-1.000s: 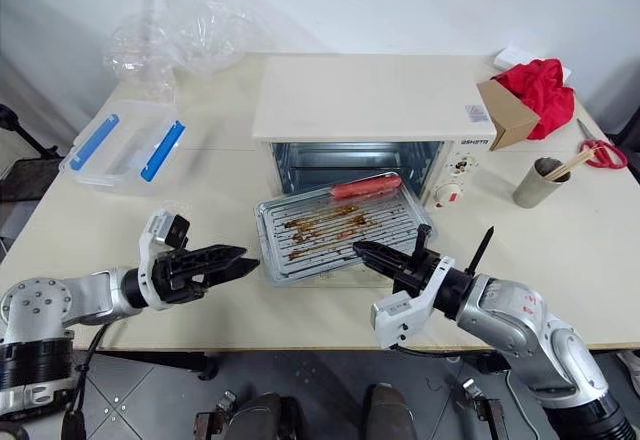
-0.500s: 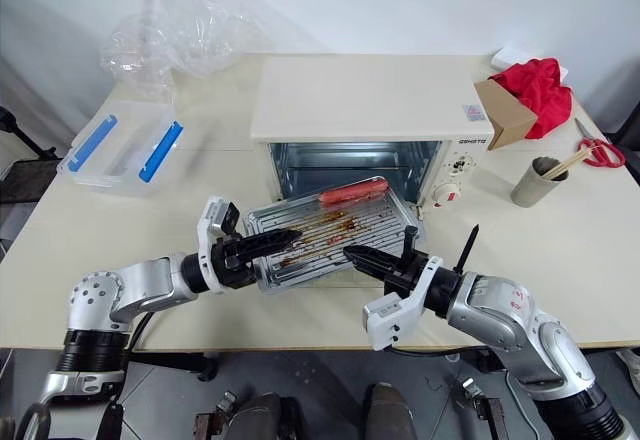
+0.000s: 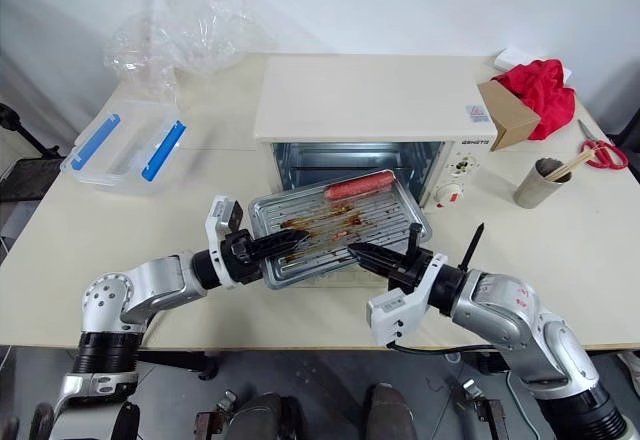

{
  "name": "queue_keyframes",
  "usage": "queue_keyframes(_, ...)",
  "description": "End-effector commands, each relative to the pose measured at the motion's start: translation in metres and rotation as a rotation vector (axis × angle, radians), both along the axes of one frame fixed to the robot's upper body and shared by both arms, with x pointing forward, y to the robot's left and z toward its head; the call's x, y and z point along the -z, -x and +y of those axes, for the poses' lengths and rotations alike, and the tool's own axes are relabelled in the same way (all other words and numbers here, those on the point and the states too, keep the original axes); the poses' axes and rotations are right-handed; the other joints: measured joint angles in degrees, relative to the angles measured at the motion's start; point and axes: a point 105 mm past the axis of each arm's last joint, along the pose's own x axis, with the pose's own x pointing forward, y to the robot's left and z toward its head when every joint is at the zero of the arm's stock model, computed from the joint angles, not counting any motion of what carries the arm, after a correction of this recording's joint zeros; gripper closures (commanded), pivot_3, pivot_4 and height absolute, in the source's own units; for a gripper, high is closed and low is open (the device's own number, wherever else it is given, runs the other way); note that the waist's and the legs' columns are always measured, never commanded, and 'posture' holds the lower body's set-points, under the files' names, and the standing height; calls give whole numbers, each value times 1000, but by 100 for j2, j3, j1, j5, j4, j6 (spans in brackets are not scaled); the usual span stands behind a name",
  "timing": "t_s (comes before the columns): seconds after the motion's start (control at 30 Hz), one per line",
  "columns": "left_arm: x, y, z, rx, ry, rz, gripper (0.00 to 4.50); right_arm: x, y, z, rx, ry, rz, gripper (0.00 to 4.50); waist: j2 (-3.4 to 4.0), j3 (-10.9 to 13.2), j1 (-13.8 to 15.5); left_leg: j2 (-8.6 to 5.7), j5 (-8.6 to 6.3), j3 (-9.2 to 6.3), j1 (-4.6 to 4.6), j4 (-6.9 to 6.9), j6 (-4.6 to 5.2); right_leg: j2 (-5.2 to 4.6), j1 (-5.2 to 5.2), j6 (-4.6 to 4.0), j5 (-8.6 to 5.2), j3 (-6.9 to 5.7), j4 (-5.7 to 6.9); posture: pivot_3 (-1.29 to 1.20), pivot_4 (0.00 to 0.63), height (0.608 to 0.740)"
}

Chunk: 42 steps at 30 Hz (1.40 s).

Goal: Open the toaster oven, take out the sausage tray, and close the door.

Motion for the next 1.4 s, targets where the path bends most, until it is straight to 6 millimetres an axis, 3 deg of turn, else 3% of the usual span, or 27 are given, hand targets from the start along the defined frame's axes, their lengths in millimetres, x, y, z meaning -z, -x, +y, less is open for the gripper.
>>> queue_keyframes(0.03,-15,8,-1,38,48,-58,4500,-5,4,2,-15,-77,71,3630,0,0,0,0,0,0,0,0,0,0,0,0,0,0,0,0,150,740)
queue_keyframes(0.13,-14,10,1,40,47,-58,4500,-8,5,-2,-7,-95,83,2762,0,0,1,0,0,-1,0,0,0,0,1,0,0,0,-1,0,150,740)
queue_keyframes(0.27,-11,15,14,33,36,-63,4500,-7,9,-23,26,-141,181,1525,0,0,5,-1,0,-1,0,-3,1,0,1,0,0,0,-2,0,150,740)
queue_keyframes(0.43,-4,31,50,37,50,-46,4500,-1,18,-62,62,-162,338,38,0,0,-16,0,0,0,1,-5,1,3,0,0,0,-1,-6,0,150,740)
queue_keyframes(0.57,0,40,72,4,70,-21,4500,-5,12,-88,133,-215,352,38,-1,1,-9,3,0,2,6,-8,0,5,1,-3,-2,1,-9,0,150,740)
queue_keyframes(0.67,14,50,107,-120,73,52,4500,-2,0,-121,260,-306,406,38,-1,1,-29,3,-1,2,6,-8,0,3,1,-3,-2,2,-10,0,150,740)
queue_keyframes(0.77,23,64,122,-194,84,80,4500,9,-9,-141,331,-347,438,627,1,1,-25,5,-2,3,5,-12,-2,3,-3,-7,-4,3,-11,0,150,740)
queue_keyframes(0.87,31,75,134,-287,104,97,4500,21,-18,-156,392,-399,485,1571,1,1,-20,5,-2,3,6,-8,-1,-4,-2,-8,-4,3,-11,0,150,740)
queue_keyframes(1.13,36,82,149,-493,180,62,4500,47,-31,-166,437,-393,589,4341,3,1,-30,3,-3,2,5,-9,0,-11,-2,-10,-5,3,-10,0,150,740)
queue_keyframes(1.27,42,89,149,-574,216,72,4500,70,-32,-161,440,-382,744,4473,2,1,-29,2,-3,2,6,-9,0,-11,-1,-10,-5,2,-9,0,150,740)
queue_keyframes(1.4,46,93,152,-632,238,76,4500,75,-33,-154,415,-395,801,4473,3,0,-28,3,-4,2,7,-6,1,-11,0,-10,-5,2,-9,0,150,740)
